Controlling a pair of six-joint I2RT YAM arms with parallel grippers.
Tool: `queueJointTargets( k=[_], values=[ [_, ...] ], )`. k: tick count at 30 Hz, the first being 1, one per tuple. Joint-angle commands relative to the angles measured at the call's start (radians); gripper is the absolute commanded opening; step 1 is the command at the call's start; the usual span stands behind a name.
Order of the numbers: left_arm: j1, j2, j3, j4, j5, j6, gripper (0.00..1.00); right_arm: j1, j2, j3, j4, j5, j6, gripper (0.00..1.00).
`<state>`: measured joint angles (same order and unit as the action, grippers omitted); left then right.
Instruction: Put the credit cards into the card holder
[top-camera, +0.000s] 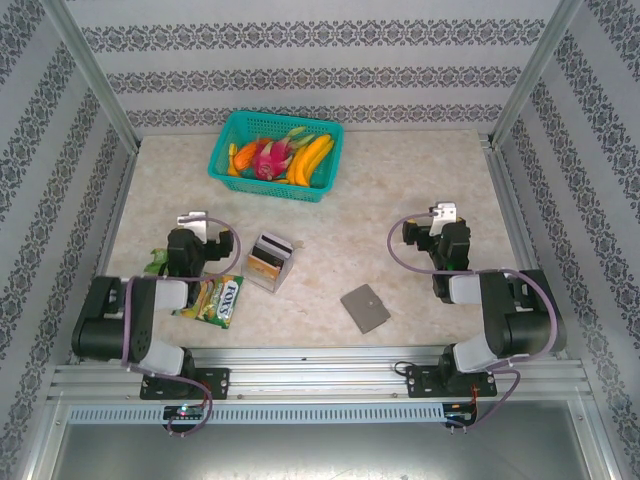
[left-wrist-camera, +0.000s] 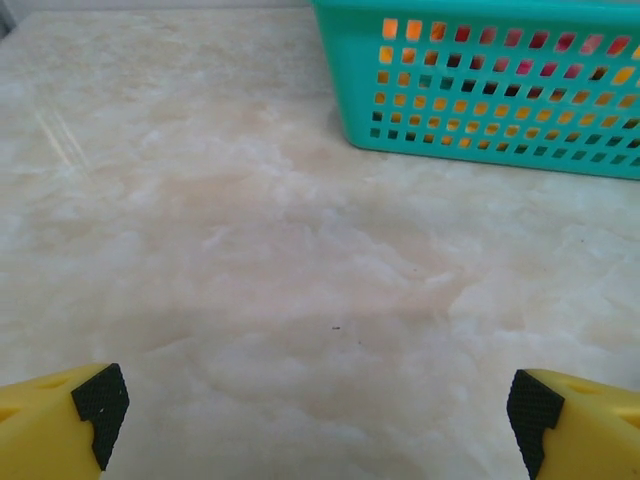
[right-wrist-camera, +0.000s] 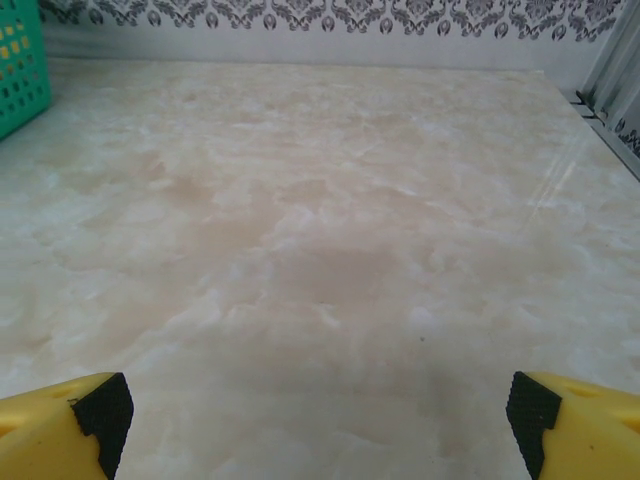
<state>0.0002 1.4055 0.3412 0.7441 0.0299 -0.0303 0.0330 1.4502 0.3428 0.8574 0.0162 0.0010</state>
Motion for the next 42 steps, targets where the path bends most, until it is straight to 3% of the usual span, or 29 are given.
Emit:
queueJointTargets(
  k=[1, 4, 5, 6, 9, 11, 13, 17, 21, 24, 30, 34, 42],
  values=[
    [0.009, -0.221, 0.113, -0.346, -0.046, -0.090, 1.00, 0.016, -0.200, 0.076, -0.289, -0.002, 0.053, 0.98],
    [0.010, -0.358, 0.209, -0.633, -0.031, -0.288, 1.00, 0.021, -0.334, 0.264, -0.773, 0.127, 0.316, 0.98],
    [0.010, -0.388, 0.221, -0.675, 0.036, -0.327, 1.00, 0.017, -0.357, 0.318, -0.940, 0.138, 0.400, 0.98],
    [0.011, -0.415, 0.228, -0.714, 0.151, -0.373, 1.00, 0.010, -0.377, 0.358, -1.062, 0.065, 0.411, 0.98],
    [0.007, -0.459, 0.222, -0.744, 0.488, -0.493, 1.00, 0.012, -0.422, 0.321, -1.054, -0.305, 0.414, 0.93],
    [-0.007, -0.489, 0.188, -0.741, 0.608, -0.594, 1.00, 0.041, -0.421, 0.300, -1.061, -0.425, 0.469, 0.90],
    [-0.029, -0.539, 0.170, -0.822, 0.657, -0.664, 1.00, 0.090, -0.393, 0.301, -1.126, -0.480, 0.491, 0.86],
    [-0.073, -0.679, 0.126, -1.025, 0.649, -0.733, 1.00, 0.226, -0.336, 0.300, -1.239, -0.468, 0.488, 0.68],
    [-0.096, -0.807, 0.010, -0.985, 0.730, -0.861, 1.00, 0.384, -0.305, 0.287, -1.308, -0.331, 0.480, 0.60],
    [-0.126, -0.810, -0.024, -0.974, 0.742, -0.877, 1.00, 0.434, -0.288, 0.270, -1.295, -0.282, 0.507, 0.58],
    [-0.222, -0.642, 0.004, -0.884, 0.727, -0.855, 1.00, 0.458, -0.235, 0.247, -1.238, -0.304, 0.521, 0.56],
    [-0.314, -0.476, 0.061, -0.846, 0.598, -0.840, 1.00, 0.482, -0.187, 0.273, -1.242, -0.318, 0.509, 0.56],
    [-0.345, -0.213, 0.117, -0.641, 0.508, -0.855, 1.00, 0.524, -0.153, 0.296, -1.275, -0.299, 0.502, 0.56]
  ],
)
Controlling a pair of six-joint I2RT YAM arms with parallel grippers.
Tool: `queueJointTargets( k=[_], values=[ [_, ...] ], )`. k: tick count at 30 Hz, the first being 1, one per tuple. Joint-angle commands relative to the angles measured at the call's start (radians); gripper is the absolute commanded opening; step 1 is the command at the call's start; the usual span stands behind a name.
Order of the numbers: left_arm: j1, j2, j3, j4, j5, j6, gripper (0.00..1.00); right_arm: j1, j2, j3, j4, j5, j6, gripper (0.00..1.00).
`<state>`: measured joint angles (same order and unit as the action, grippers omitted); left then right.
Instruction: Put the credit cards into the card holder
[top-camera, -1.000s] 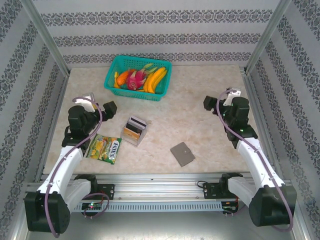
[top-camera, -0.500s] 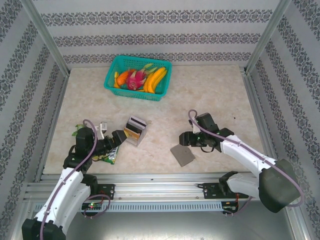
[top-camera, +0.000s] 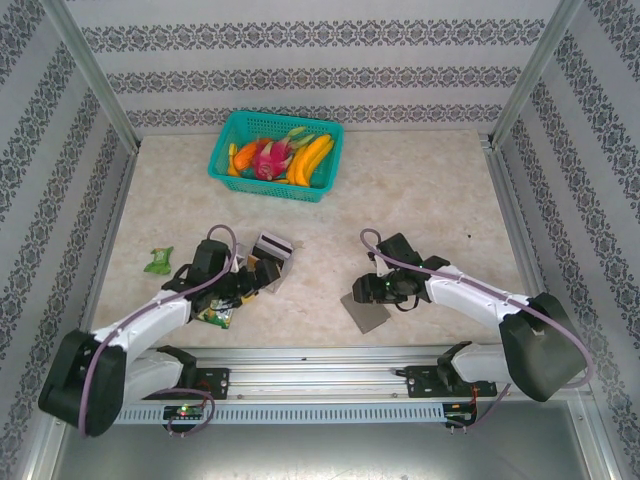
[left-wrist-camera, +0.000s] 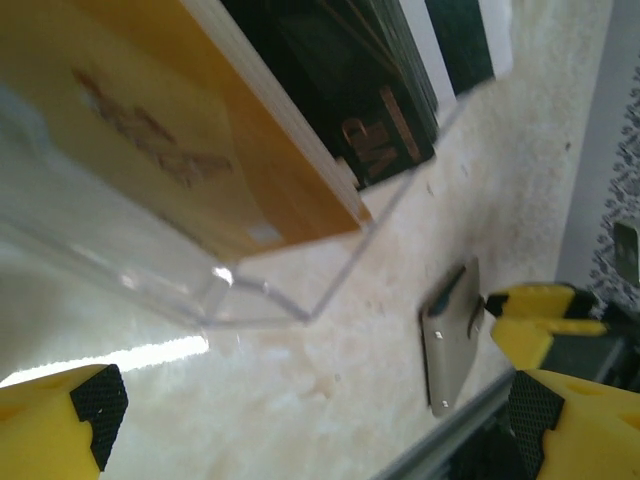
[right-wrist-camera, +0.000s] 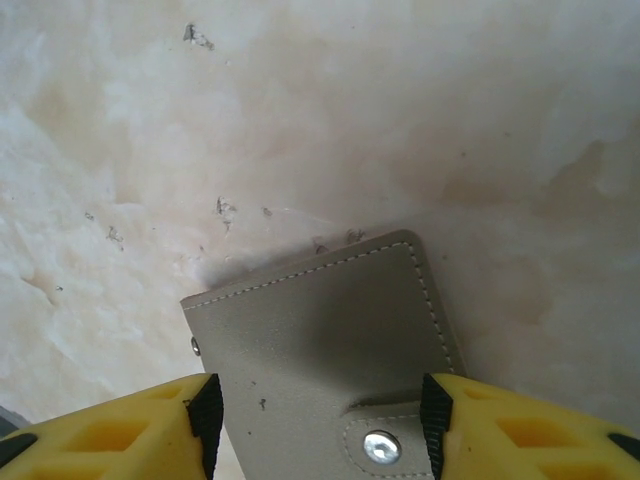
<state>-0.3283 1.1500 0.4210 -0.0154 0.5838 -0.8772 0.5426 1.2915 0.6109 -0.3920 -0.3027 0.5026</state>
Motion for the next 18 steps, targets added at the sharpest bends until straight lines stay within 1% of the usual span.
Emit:
queueJointTargets(
  k=[1, 4, 6, 12, 15, 18],
  values=[
    [-0.017, 0.071, 0.054, 0.128, -0.050, 0.000, 1.00, 0.017, 0.001, 0.022, -0.024, 0.019, -0.001, 0.56],
    [-0.017, 0.143, 0.101, 0.124, -0.094, 0.019, 1.00, 0.022, 0.007, 0.008, -0.020, -0.010, 0.001, 0.53],
    [-0.018, 0.181, 0.119, 0.156, -0.115, 0.016, 1.00, 0.033, 0.003, 0.007, -0.023, -0.006, 0.006, 0.53],
    [-0.017, 0.316, 0.199, 0.229, -0.109, 0.015, 1.00, 0.054, 0.021, -0.023, 0.027, -0.007, 0.080, 0.48],
    [-0.018, 0.370, 0.229, 0.262, -0.096, 0.006, 1.00, 0.087, 0.034, -0.023, 0.038, 0.021, 0.115, 0.48],
    [-0.018, 0.416, 0.257, 0.280, -0.092, 0.004, 1.00, 0.103, 0.081, -0.018, 0.067, 0.045, 0.166, 0.46]
  ],
)
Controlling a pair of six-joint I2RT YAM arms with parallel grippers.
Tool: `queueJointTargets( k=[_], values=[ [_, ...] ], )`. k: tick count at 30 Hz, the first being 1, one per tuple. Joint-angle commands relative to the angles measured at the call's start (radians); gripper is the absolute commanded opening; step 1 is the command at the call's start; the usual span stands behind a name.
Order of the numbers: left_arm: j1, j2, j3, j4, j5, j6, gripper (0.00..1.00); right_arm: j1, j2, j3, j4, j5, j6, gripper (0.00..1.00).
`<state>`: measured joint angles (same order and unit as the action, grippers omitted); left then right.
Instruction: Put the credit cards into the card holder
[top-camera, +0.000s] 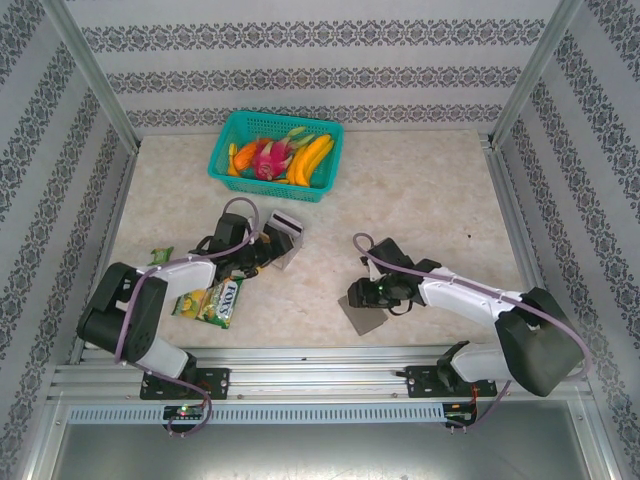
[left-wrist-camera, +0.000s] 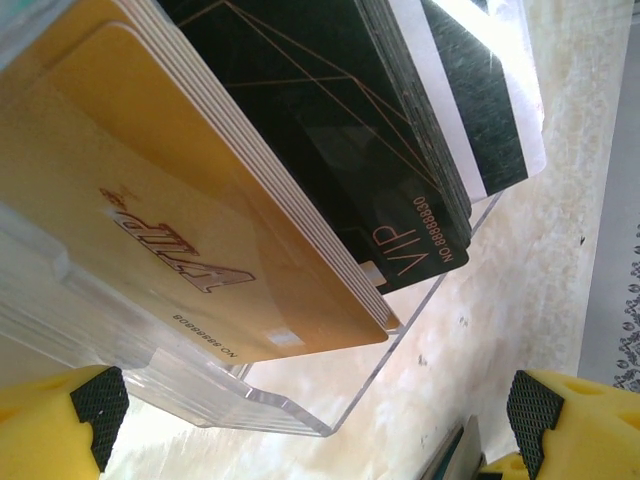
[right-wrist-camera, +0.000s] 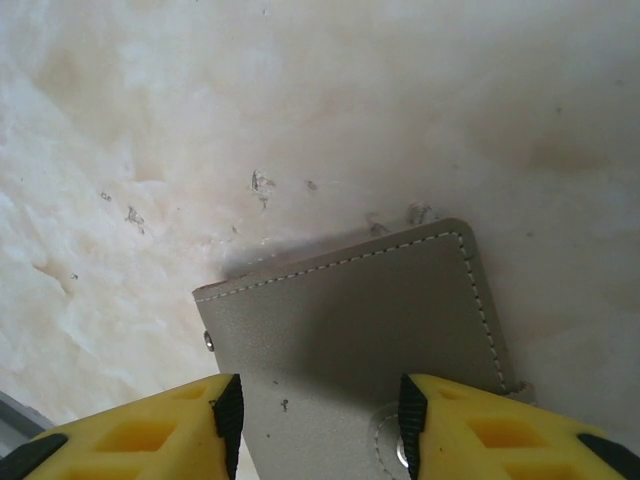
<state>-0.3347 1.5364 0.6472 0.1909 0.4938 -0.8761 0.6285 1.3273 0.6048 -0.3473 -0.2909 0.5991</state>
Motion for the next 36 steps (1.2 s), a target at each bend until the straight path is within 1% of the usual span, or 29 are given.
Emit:
queueJointTargets(
  k=[1, 3, 7, 9, 11, 13, 15, 16, 19, 20, 21, 23, 26, 28, 31, 32, 33, 36],
  values=[
    [-0.011, 0.042, 0.039, 0.081, 0.005, 0.002, 1.00, 0.023, 0.066, -0.003, 0.033, 0.039, 0.091, 0.46],
    [-0.010, 0.058, 0.056, 0.085, 0.014, 0.003, 1.00, 0.050, 0.096, 0.012, 0.055, 0.064, 0.141, 0.45],
    [-0.010, 0.035, 0.060, 0.055, 0.009, 0.018, 1.00, 0.100, 0.141, 0.033, 0.182, 0.075, 0.271, 0.45],
    [-0.010, 0.002, 0.057, 0.013, 0.001, 0.036, 1.00, 0.120, 0.154, 0.027, 0.260, 0.085, 0.352, 0.42],
    [-0.011, -0.047, 0.042, -0.025, 0.003, 0.063, 1.00, 0.130, 0.147, 0.010, 0.331, 0.096, 0.430, 0.43],
    [-0.011, -0.103, 0.023, -0.071, -0.009, 0.071, 1.00, 0.138, 0.109, 0.006, 0.361, 0.090, 0.429, 0.43],
    [-0.013, -0.165, -0.010, -0.096, -0.005, 0.069, 1.00, 0.139, 0.057, 0.031, 0.287, 0.119, 0.374, 0.44],
    [-0.015, -0.200, -0.029, -0.107, -0.003, 0.063, 0.99, 0.138, 0.027, 0.046, 0.227, 0.146, 0.341, 0.45],
    [-0.035, -0.306, -0.088, -0.138, -0.010, 0.042, 0.97, 0.127, -0.079, 0.074, -0.018, 0.279, 0.243, 0.46],
    [-0.046, -0.340, -0.103, -0.151, -0.016, 0.034, 0.97, 0.111, -0.113, 0.061, -0.057, 0.285, 0.212, 0.46],
    [-0.056, -0.368, -0.117, -0.163, -0.023, 0.027, 0.96, 0.091, -0.139, 0.045, -0.076, 0.264, 0.188, 0.46],
    [-0.085, -0.409, -0.138, -0.179, -0.038, 0.009, 0.94, 0.036, -0.182, -0.003, -0.070, 0.168, 0.150, 0.42],
    [-0.125, -0.430, -0.158, -0.178, -0.054, -0.016, 0.91, 0.013, -0.204, -0.057, -0.012, 0.071, 0.151, 0.34],
    [-0.149, -0.421, -0.157, -0.172, -0.062, -0.024, 0.90, 0.024, -0.198, -0.077, 0.022, 0.051, 0.170, 0.31],
    [-0.184, -0.369, -0.132, -0.168, -0.064, -0.027, 0.90, 0.044, -0.164, -0.098, 0.077, 0.025, 0.187, 0.29],
    [-0.198, -0.345, -0.118, -0.167, -0.064, -0.024, 0.90, 0.049, -0.146, -0.096, 0.082, 0.017, 0.195, 0.26],
    [-0.208, -0.321, -0.110, -0.164, -0.066, -0.024, 0.89, 0.057, -0.130, -0.096, 0.093, 0.009, 0.198, 0.25],
    [-0.250, -0.250, -0.083, -0.126, -0.064, -0.044, 0.85, 0.101, -0.098, -0.103, 0.134, 0.028, 0.227, 0.22]
  ],
)
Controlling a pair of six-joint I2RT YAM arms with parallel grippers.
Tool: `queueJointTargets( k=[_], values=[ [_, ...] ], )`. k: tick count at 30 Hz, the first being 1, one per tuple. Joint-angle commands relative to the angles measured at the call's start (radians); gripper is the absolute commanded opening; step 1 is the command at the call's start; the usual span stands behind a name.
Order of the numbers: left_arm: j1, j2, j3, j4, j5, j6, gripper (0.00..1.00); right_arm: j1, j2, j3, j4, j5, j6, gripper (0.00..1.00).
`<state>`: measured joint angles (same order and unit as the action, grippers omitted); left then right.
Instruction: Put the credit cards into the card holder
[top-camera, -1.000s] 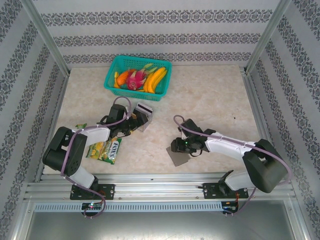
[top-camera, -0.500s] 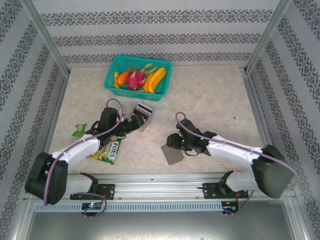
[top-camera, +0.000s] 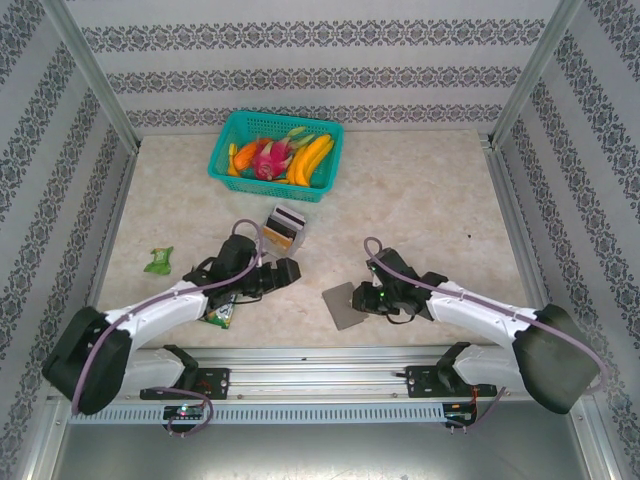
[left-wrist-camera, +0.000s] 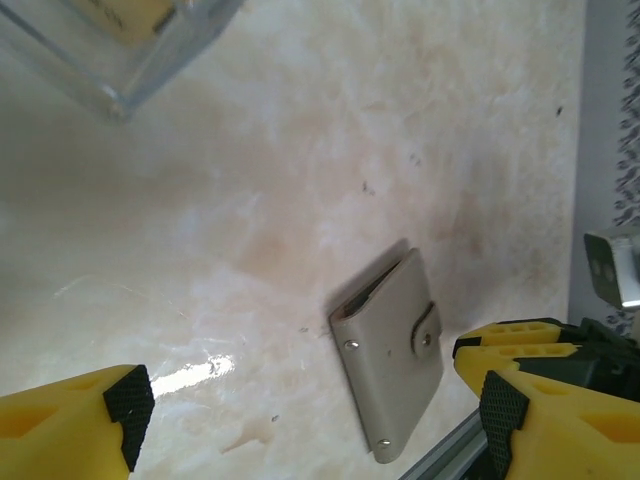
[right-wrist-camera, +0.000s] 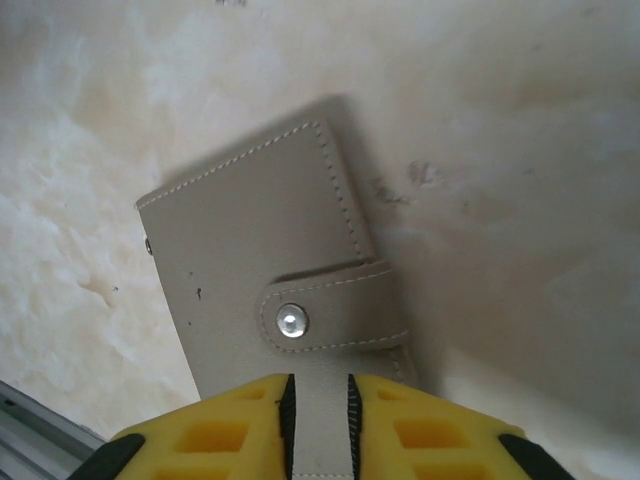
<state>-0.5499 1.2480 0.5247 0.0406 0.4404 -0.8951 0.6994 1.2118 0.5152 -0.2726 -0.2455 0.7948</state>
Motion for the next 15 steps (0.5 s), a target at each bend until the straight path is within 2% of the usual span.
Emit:
queueJointTargets(
  k=[1, 7, 15],
  values=[
    [-0.047, 0.056, 0.045, 0.033, -0.013, -0.033, 0.84, 0.040, 0.023, -0.022, 0.083, -0.013, 0.047, 0.22],
    [-0.100, 0.167, 0.078, 0.075, -0.012, -0.070, 0.74, 0.063, 0.104, -0.043, 0.205, -0.039, 0.107, 0.21],
    [-0.139, 0.250, 0.104, 0.119, 0.001, -0.102, 0.59, 0.101, 0.293, 0.002, 0.380, -0.075, 0.191, 0.21]
  ],
)
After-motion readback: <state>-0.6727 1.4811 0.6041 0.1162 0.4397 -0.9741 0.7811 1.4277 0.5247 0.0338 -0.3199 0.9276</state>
